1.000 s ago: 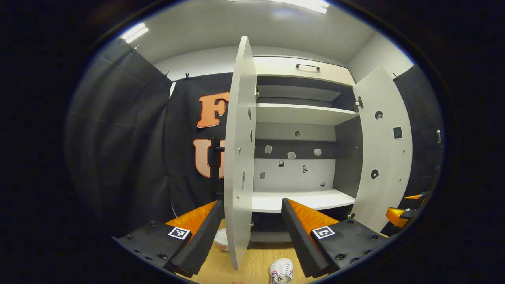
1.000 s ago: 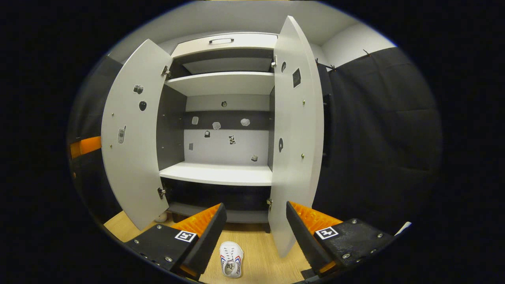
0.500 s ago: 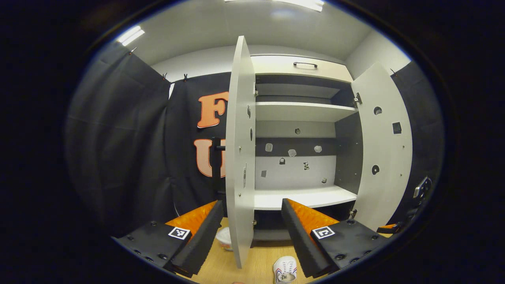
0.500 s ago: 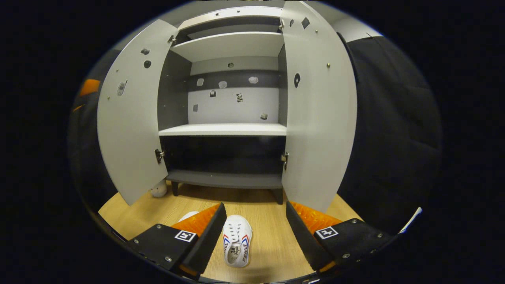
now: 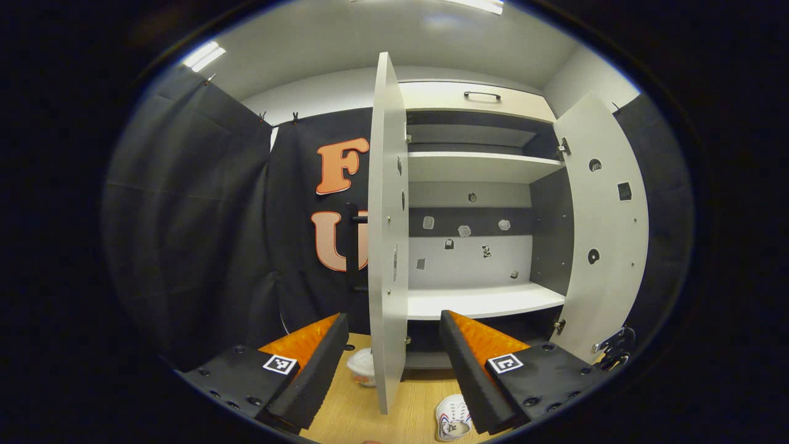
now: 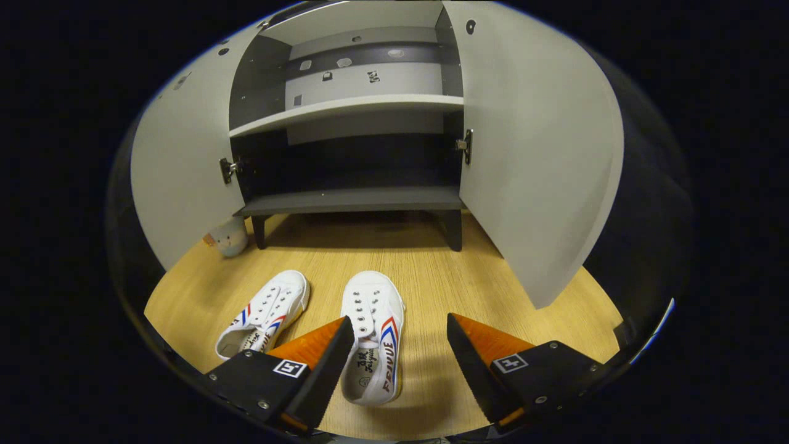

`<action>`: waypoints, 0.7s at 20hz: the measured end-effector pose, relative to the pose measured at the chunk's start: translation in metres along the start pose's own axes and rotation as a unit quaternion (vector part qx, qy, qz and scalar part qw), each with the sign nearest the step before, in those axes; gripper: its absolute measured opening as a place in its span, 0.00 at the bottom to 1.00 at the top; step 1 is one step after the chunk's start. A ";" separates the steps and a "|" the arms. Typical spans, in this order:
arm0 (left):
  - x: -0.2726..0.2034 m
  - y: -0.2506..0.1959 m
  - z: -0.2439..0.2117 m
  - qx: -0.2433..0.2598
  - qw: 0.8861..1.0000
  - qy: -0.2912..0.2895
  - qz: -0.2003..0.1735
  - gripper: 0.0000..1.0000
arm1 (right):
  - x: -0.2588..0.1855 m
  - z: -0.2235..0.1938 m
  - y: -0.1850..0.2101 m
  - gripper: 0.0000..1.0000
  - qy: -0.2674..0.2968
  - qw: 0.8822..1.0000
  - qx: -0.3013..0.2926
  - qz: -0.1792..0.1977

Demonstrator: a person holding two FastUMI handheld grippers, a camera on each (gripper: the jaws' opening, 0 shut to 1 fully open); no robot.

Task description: Grab one shoe with the right hand and put it into the shoe cabinet, grab the other shoe with the left hand and put it into the shoe cabinet; then close the right door with the right hand and the left door with the left hand.

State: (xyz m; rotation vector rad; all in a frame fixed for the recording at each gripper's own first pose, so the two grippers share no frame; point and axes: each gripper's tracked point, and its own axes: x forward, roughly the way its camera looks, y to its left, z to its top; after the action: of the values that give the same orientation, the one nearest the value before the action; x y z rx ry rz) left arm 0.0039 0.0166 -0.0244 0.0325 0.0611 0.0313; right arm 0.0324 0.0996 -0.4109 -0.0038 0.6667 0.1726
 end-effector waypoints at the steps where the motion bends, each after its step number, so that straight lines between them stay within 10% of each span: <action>1: -0.001 0.001 0.000 0.000 1.000 0.001 0.000 0.96 | 0.007 -0.009 0.000 0.93 0.013 1.000 -0.001 0.001; 9: 0.002 0.005 -0.007 -0.001 1.000 0.008 0.003 0.96 | 0.035 -0.046 0.010 0.62 0.076 0.997 0.001 0.026; 14: 0.003 0.007 -0.011 0.008 1.000 0.011 0.005 0.96 | 0.046 -0.058 0.010 0.27 0.103 0.994 0.036 0.011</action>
State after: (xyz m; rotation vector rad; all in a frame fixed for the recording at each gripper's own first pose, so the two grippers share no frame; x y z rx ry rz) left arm 0.0064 0.0236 -0.0350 0.0485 0.0838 0.0409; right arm 0.0306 0.1133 -0.4843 0.0567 0.8794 0.1706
